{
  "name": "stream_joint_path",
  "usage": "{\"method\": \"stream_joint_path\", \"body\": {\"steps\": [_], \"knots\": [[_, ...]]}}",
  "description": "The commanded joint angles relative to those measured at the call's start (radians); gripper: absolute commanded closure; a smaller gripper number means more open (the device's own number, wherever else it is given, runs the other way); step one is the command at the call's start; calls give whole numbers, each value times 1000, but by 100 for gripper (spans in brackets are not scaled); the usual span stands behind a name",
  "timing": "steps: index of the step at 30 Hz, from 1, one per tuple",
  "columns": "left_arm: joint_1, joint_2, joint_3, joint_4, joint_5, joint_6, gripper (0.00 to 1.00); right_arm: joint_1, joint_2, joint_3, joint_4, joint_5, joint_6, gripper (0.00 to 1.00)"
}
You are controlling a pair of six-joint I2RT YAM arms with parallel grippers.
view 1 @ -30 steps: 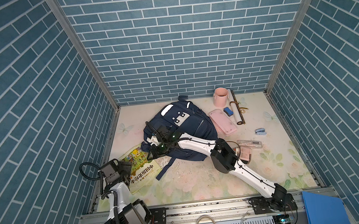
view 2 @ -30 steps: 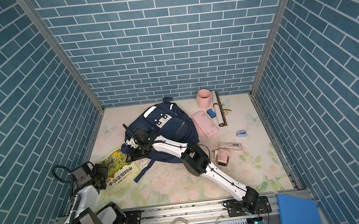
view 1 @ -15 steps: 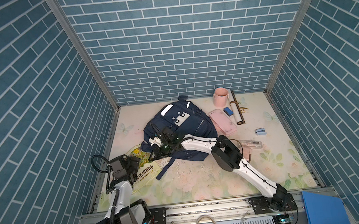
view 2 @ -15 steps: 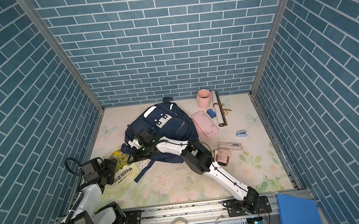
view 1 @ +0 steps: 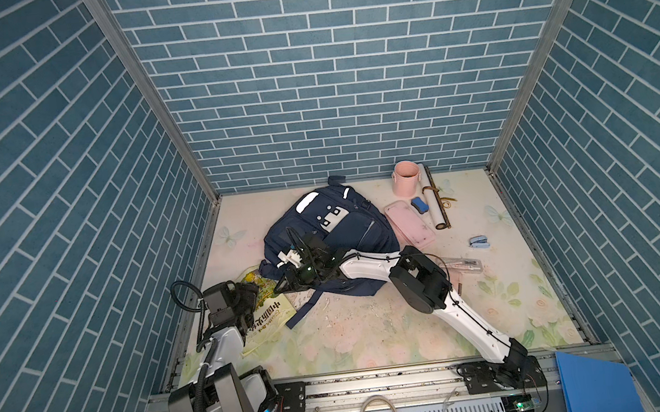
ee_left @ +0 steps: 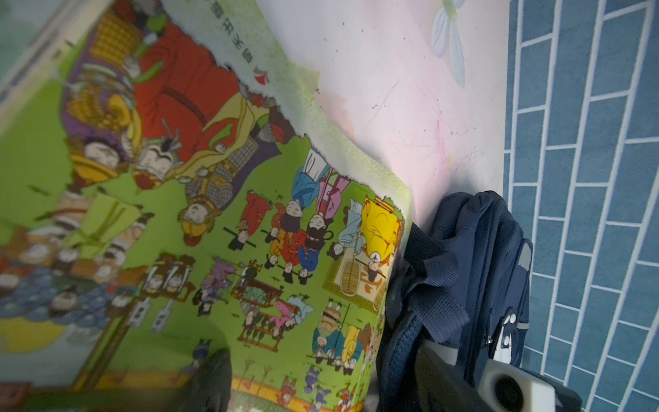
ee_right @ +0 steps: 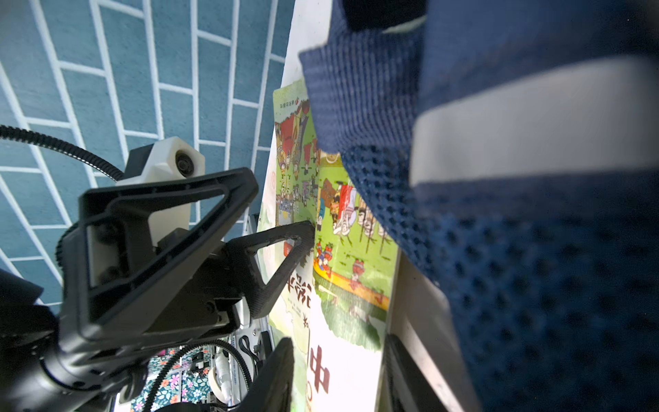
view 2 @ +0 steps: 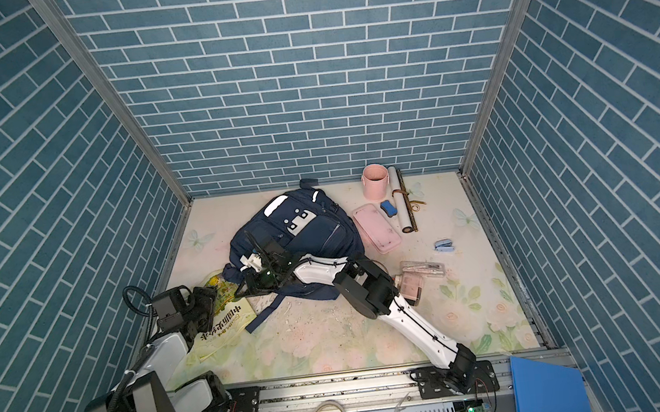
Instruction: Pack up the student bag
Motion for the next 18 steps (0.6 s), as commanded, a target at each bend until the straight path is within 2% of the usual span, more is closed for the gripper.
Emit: {"method": "stream_joint_path", "body": {"steps": [1, 4, 6, 10, 15, 18], "knots": [[-16, 91, -97, -233, 39, -11, 18, 39, 8, 47, -13, -23, 34, 61], [-15, 108, -91, -225, 50, -3, 18, 46, 19, 45, 6, -51, 73, 62], [-13, 116, -90, -220, 54, 0, 18, 60, 30, 50, -12, -47, 72, 59], [-12, 116, -86, -219, 62, 2, 18, 70, 61, 91, -57, -48, 74, 61], [9, 93, -85, -242, 62, 16, 18, 69, 88, 125, -91, -50, 79, 75], [20, 71, -70, -275, 61, 34, 18, 69, 66, 109, -96, -27, 61, 78]]}}
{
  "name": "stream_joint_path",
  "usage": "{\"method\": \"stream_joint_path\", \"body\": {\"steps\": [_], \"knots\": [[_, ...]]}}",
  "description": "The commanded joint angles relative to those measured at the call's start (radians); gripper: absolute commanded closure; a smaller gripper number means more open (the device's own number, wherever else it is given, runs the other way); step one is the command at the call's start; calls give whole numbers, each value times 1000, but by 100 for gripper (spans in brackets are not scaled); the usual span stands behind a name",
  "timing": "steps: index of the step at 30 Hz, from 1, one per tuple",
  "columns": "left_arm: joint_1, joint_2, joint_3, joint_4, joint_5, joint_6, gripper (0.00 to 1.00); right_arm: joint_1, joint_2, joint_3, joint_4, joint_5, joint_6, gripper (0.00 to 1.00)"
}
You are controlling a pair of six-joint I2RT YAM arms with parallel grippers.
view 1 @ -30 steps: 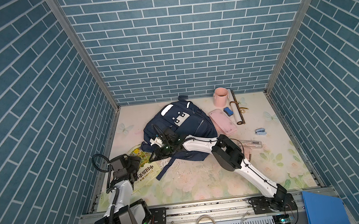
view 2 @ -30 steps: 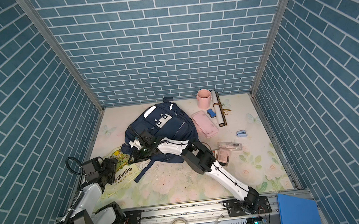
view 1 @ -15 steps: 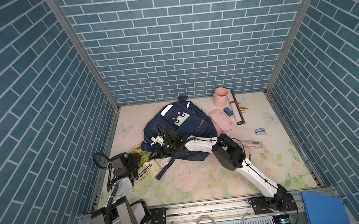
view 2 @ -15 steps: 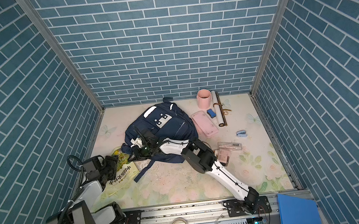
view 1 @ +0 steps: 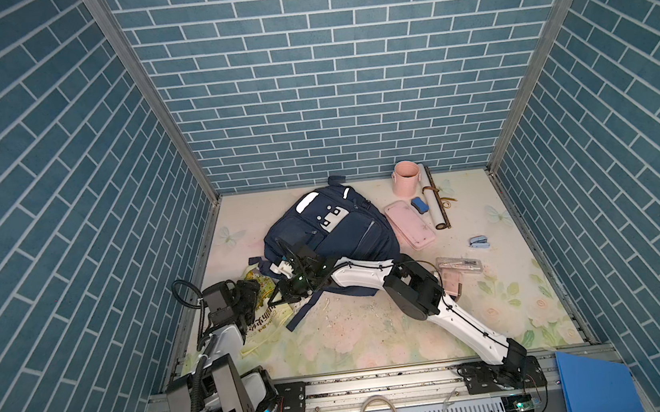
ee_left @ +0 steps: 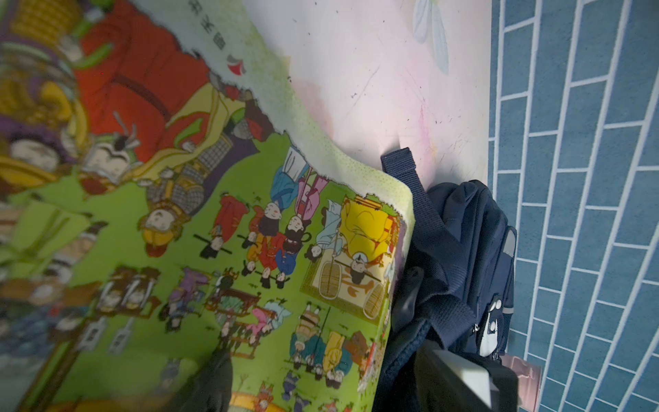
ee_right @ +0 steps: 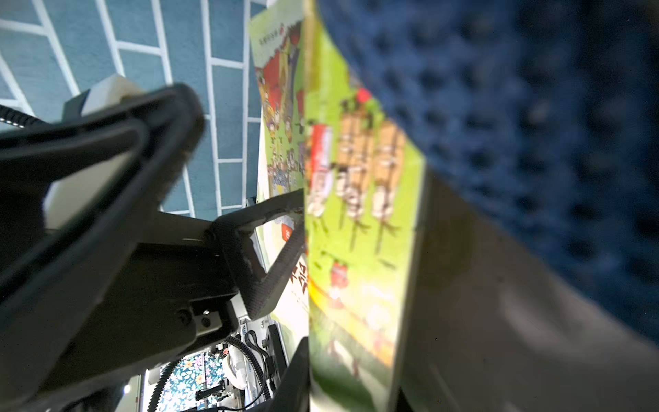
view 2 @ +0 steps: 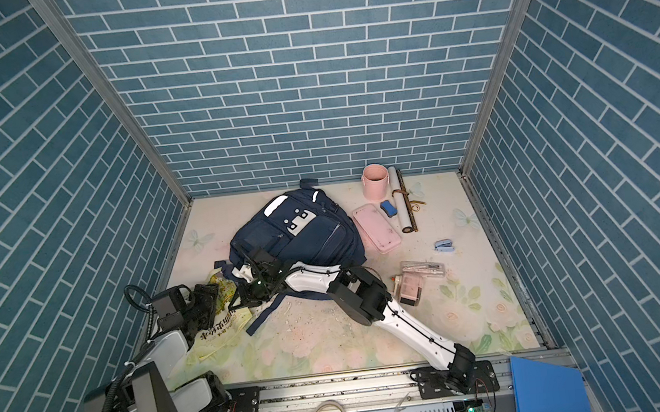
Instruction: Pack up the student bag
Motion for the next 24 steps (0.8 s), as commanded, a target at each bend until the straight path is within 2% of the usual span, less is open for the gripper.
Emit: {"method": "stream_joint_path", "body": {"steps": [1, 5, 9, 12, 16, 20, 24], "knots": [[4, 25, -59, -352, -4, 19, 18, 8, -10, 6, -24, -2, -3, 80], [9, -46, 29, -467, -35, 67, 18, 6, -42, -19, -23, 27, -21, 89], [9, -154, 182, -632, -99, 121, 16, 6, -79, -20, -62, 75, -68, 98], [10, -223, 287, -719, -126, 143, 15, 6, -111, -6, -113, 124, -116, 100], [5, -277, 381, -753, -94, 133, 14, -7, -162, 33, -219, 185, -190, 100], [-33, -273, 500, -766, -76, 159, 14, -38, -261, 19, -295, 224, -265, 100], [-100, -230, 679, -804, -90, 233, 14, -79, -369, 5, -384, 209, -336, 100]]}}
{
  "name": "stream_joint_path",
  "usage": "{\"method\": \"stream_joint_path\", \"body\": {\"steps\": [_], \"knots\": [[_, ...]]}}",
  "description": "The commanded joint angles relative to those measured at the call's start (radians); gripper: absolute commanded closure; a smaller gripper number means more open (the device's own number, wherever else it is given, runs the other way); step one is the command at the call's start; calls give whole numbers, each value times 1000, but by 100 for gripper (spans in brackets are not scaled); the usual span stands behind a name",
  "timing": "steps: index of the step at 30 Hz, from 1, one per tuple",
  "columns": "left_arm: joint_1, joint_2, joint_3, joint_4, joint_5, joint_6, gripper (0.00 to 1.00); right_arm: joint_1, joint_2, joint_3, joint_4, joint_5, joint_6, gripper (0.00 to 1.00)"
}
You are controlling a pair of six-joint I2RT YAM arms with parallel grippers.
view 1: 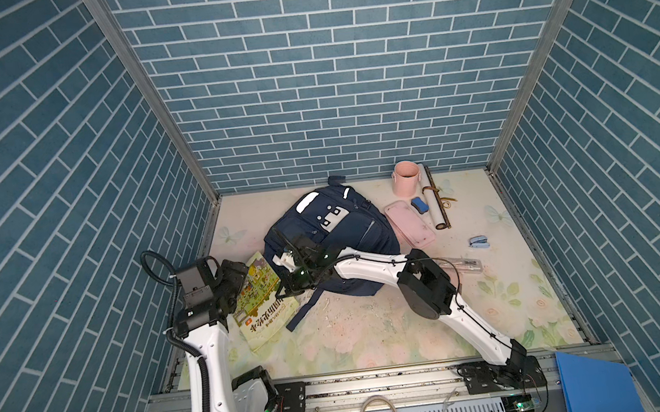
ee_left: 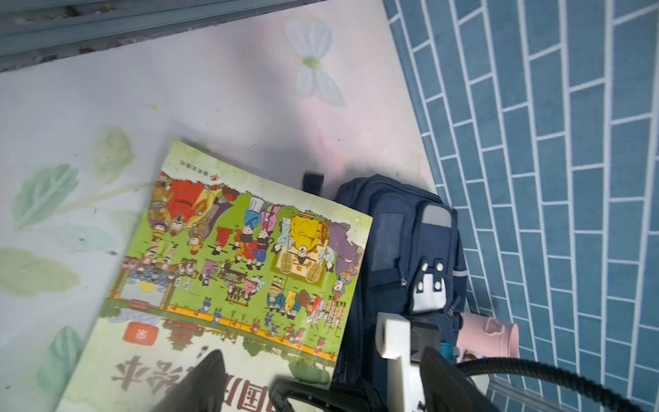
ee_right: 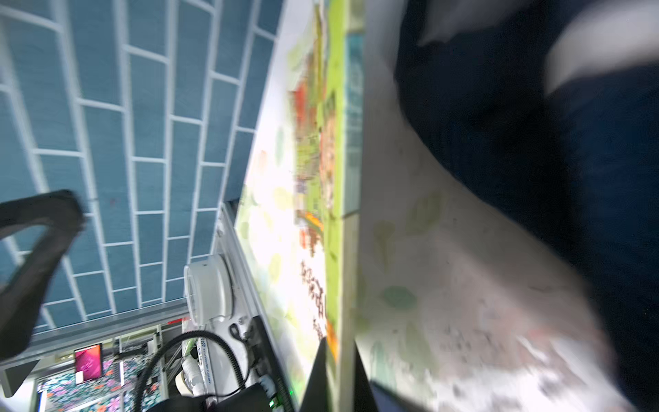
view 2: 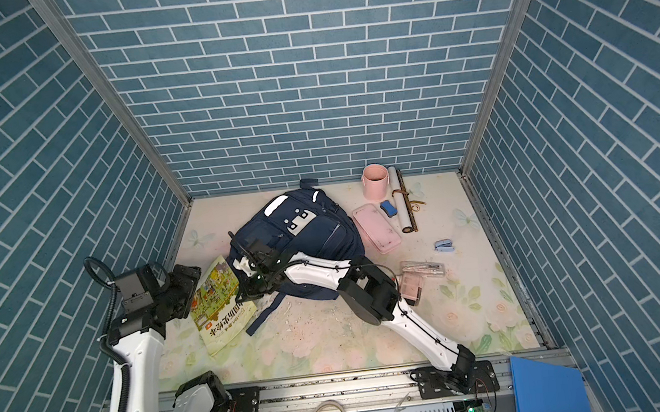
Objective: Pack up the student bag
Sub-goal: 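Lift the green book upright with the left gripper while the right reaches toward it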
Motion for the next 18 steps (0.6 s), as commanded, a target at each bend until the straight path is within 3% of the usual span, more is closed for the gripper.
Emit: {"method": "stream_joint_path", "body": {"steps": [1, 8, 13, 18], "knots": [[-54, 31, 151, -63, -29, 94, 14, -47, -157, 14, -99, 14, -131, 100], [-173, 181, 373, -51, -30, 277, 15, -143, -283, 10, -276, 39, -273, 100], [-276, 244, 382, 126, 3, 377, 16, -262, -331, 83, -486, 112, -494, 100], [-409, 372, 452, 222, -41, 580, 16, -404, -332, 143, -662, 183, -663, 100]]}}
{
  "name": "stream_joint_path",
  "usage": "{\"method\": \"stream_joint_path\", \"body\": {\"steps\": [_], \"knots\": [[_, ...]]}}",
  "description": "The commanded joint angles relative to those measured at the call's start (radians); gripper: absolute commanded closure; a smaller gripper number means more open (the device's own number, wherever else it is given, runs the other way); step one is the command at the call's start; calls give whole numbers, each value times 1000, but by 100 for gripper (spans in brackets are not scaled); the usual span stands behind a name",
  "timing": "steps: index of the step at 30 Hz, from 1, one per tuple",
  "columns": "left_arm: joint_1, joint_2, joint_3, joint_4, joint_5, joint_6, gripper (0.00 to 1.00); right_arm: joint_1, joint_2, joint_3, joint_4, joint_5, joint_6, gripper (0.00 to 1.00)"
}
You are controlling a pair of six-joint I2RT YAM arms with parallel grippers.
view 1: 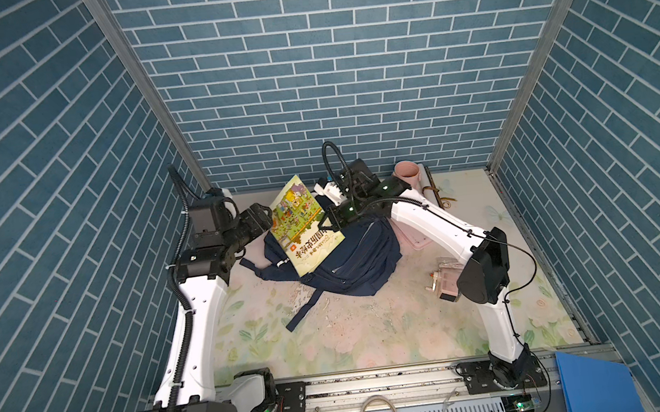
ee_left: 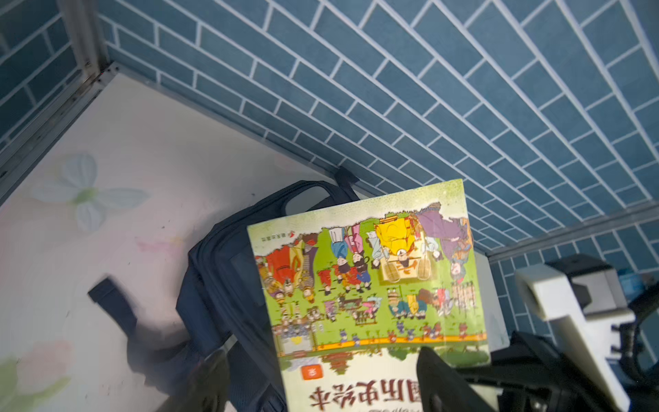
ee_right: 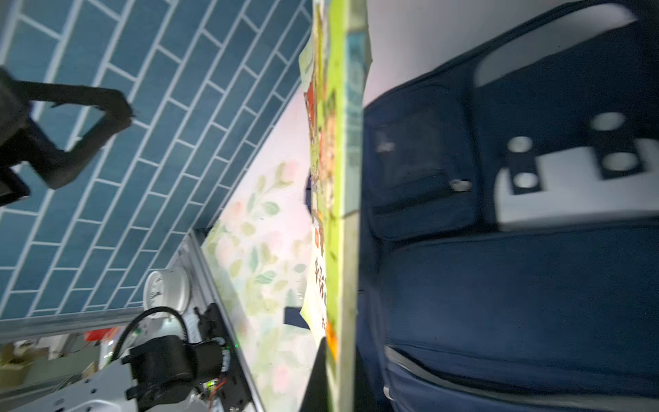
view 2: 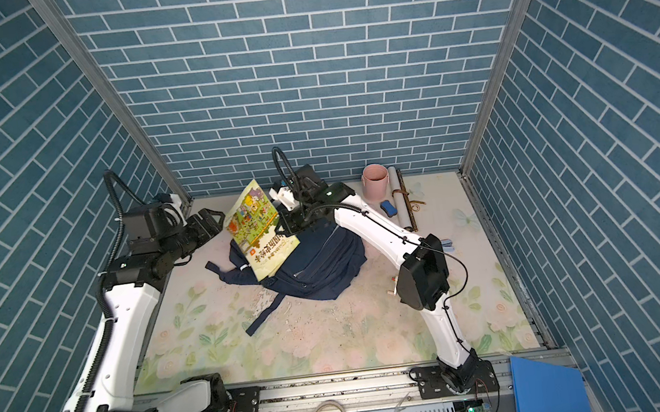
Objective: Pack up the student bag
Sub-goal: 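Lift the green book upright with the left gripper while the right reaches toward it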
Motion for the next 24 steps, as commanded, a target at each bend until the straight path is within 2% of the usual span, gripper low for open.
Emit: {"method": "stream_joint_path", "body": {"steps": [1, 4, 6, 9, 13, 17, 24], "knots": [[-95, 85, 75, 106, -34, 215, 17, -83, -46, 59, -187, 76, -207, 100], [-184, 176, 106, 168, -28, 395, 17, -133, -60, 71, -215, 113, -264, 100], [-222, 214, 111, 224, 23, 517, 17, -161, -84, 59, -218, 138, -287, 100], [-251, 260, 114, 302, 94, 632, 17, -185, -108, 23, -216, 173, -355, 100], [-293, 378, 237, 228, 155, 798, 21, -211, -128, 23, -221, 229, -406, 100], [-294, 419, 255, 273, 232, 899, 21, -218, -169, 7, -213, 252, -476, 100], [-288, 451, 308, 239, 353, 1011, 37, -216, -286, -132, -187, 254, -614, 100]]}}
